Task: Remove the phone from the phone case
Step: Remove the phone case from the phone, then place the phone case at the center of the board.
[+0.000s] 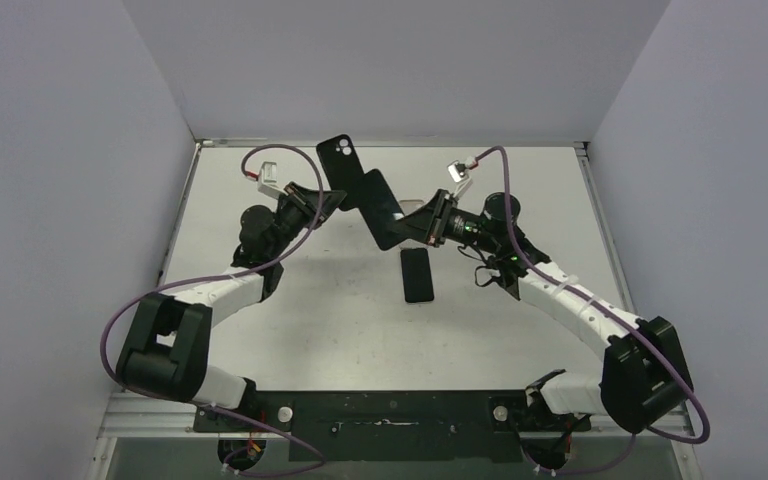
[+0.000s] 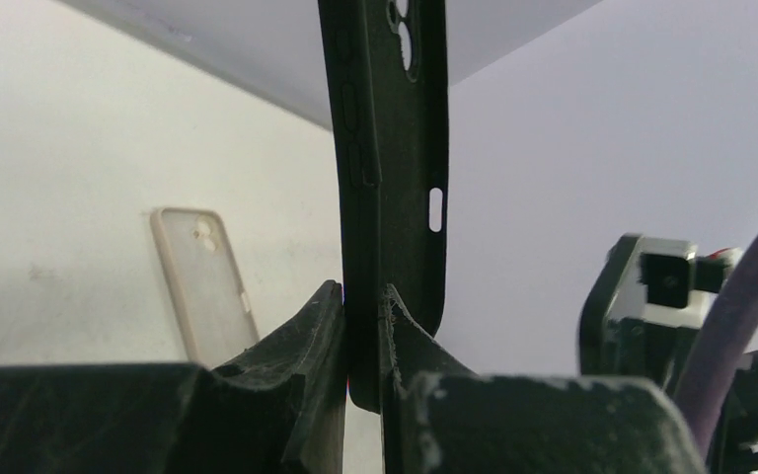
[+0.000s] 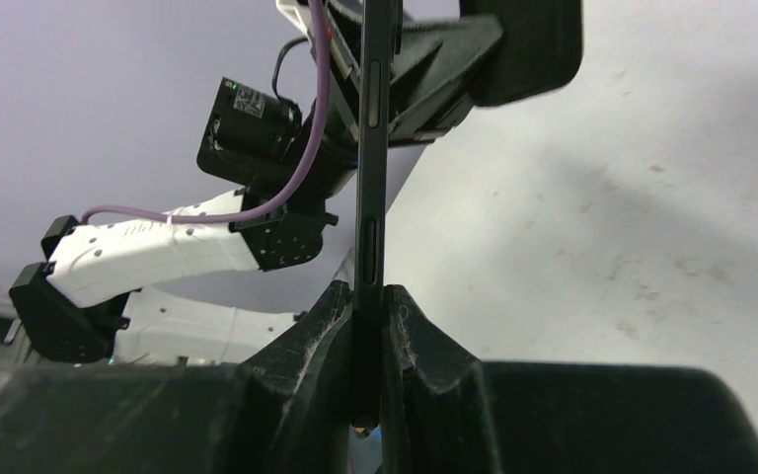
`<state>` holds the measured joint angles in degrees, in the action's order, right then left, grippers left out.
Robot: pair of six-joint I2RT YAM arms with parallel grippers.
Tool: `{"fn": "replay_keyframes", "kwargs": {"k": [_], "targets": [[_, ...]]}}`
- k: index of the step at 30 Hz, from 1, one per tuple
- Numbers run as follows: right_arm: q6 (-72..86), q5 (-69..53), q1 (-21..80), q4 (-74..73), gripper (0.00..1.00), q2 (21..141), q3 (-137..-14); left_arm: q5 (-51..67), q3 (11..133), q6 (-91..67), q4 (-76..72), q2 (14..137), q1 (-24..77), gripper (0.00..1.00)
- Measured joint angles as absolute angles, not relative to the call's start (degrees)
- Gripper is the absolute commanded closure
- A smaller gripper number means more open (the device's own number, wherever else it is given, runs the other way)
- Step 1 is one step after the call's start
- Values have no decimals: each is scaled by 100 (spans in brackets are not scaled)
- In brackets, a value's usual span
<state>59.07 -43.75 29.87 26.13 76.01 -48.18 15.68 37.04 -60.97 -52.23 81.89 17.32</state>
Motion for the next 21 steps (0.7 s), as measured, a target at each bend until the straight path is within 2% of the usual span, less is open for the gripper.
{"fn": "replay_keyframes", "kwargs": {"k": [9,21], "targets": [[5439,-3892,1747,1627,100,6740,-4488,2523,4318,-5454,-3885,9179,1684,100],[5153,-3787,1212,934,100,6683,-4235,2768,5310,-4864,-2926,10932,2008,96]]}}
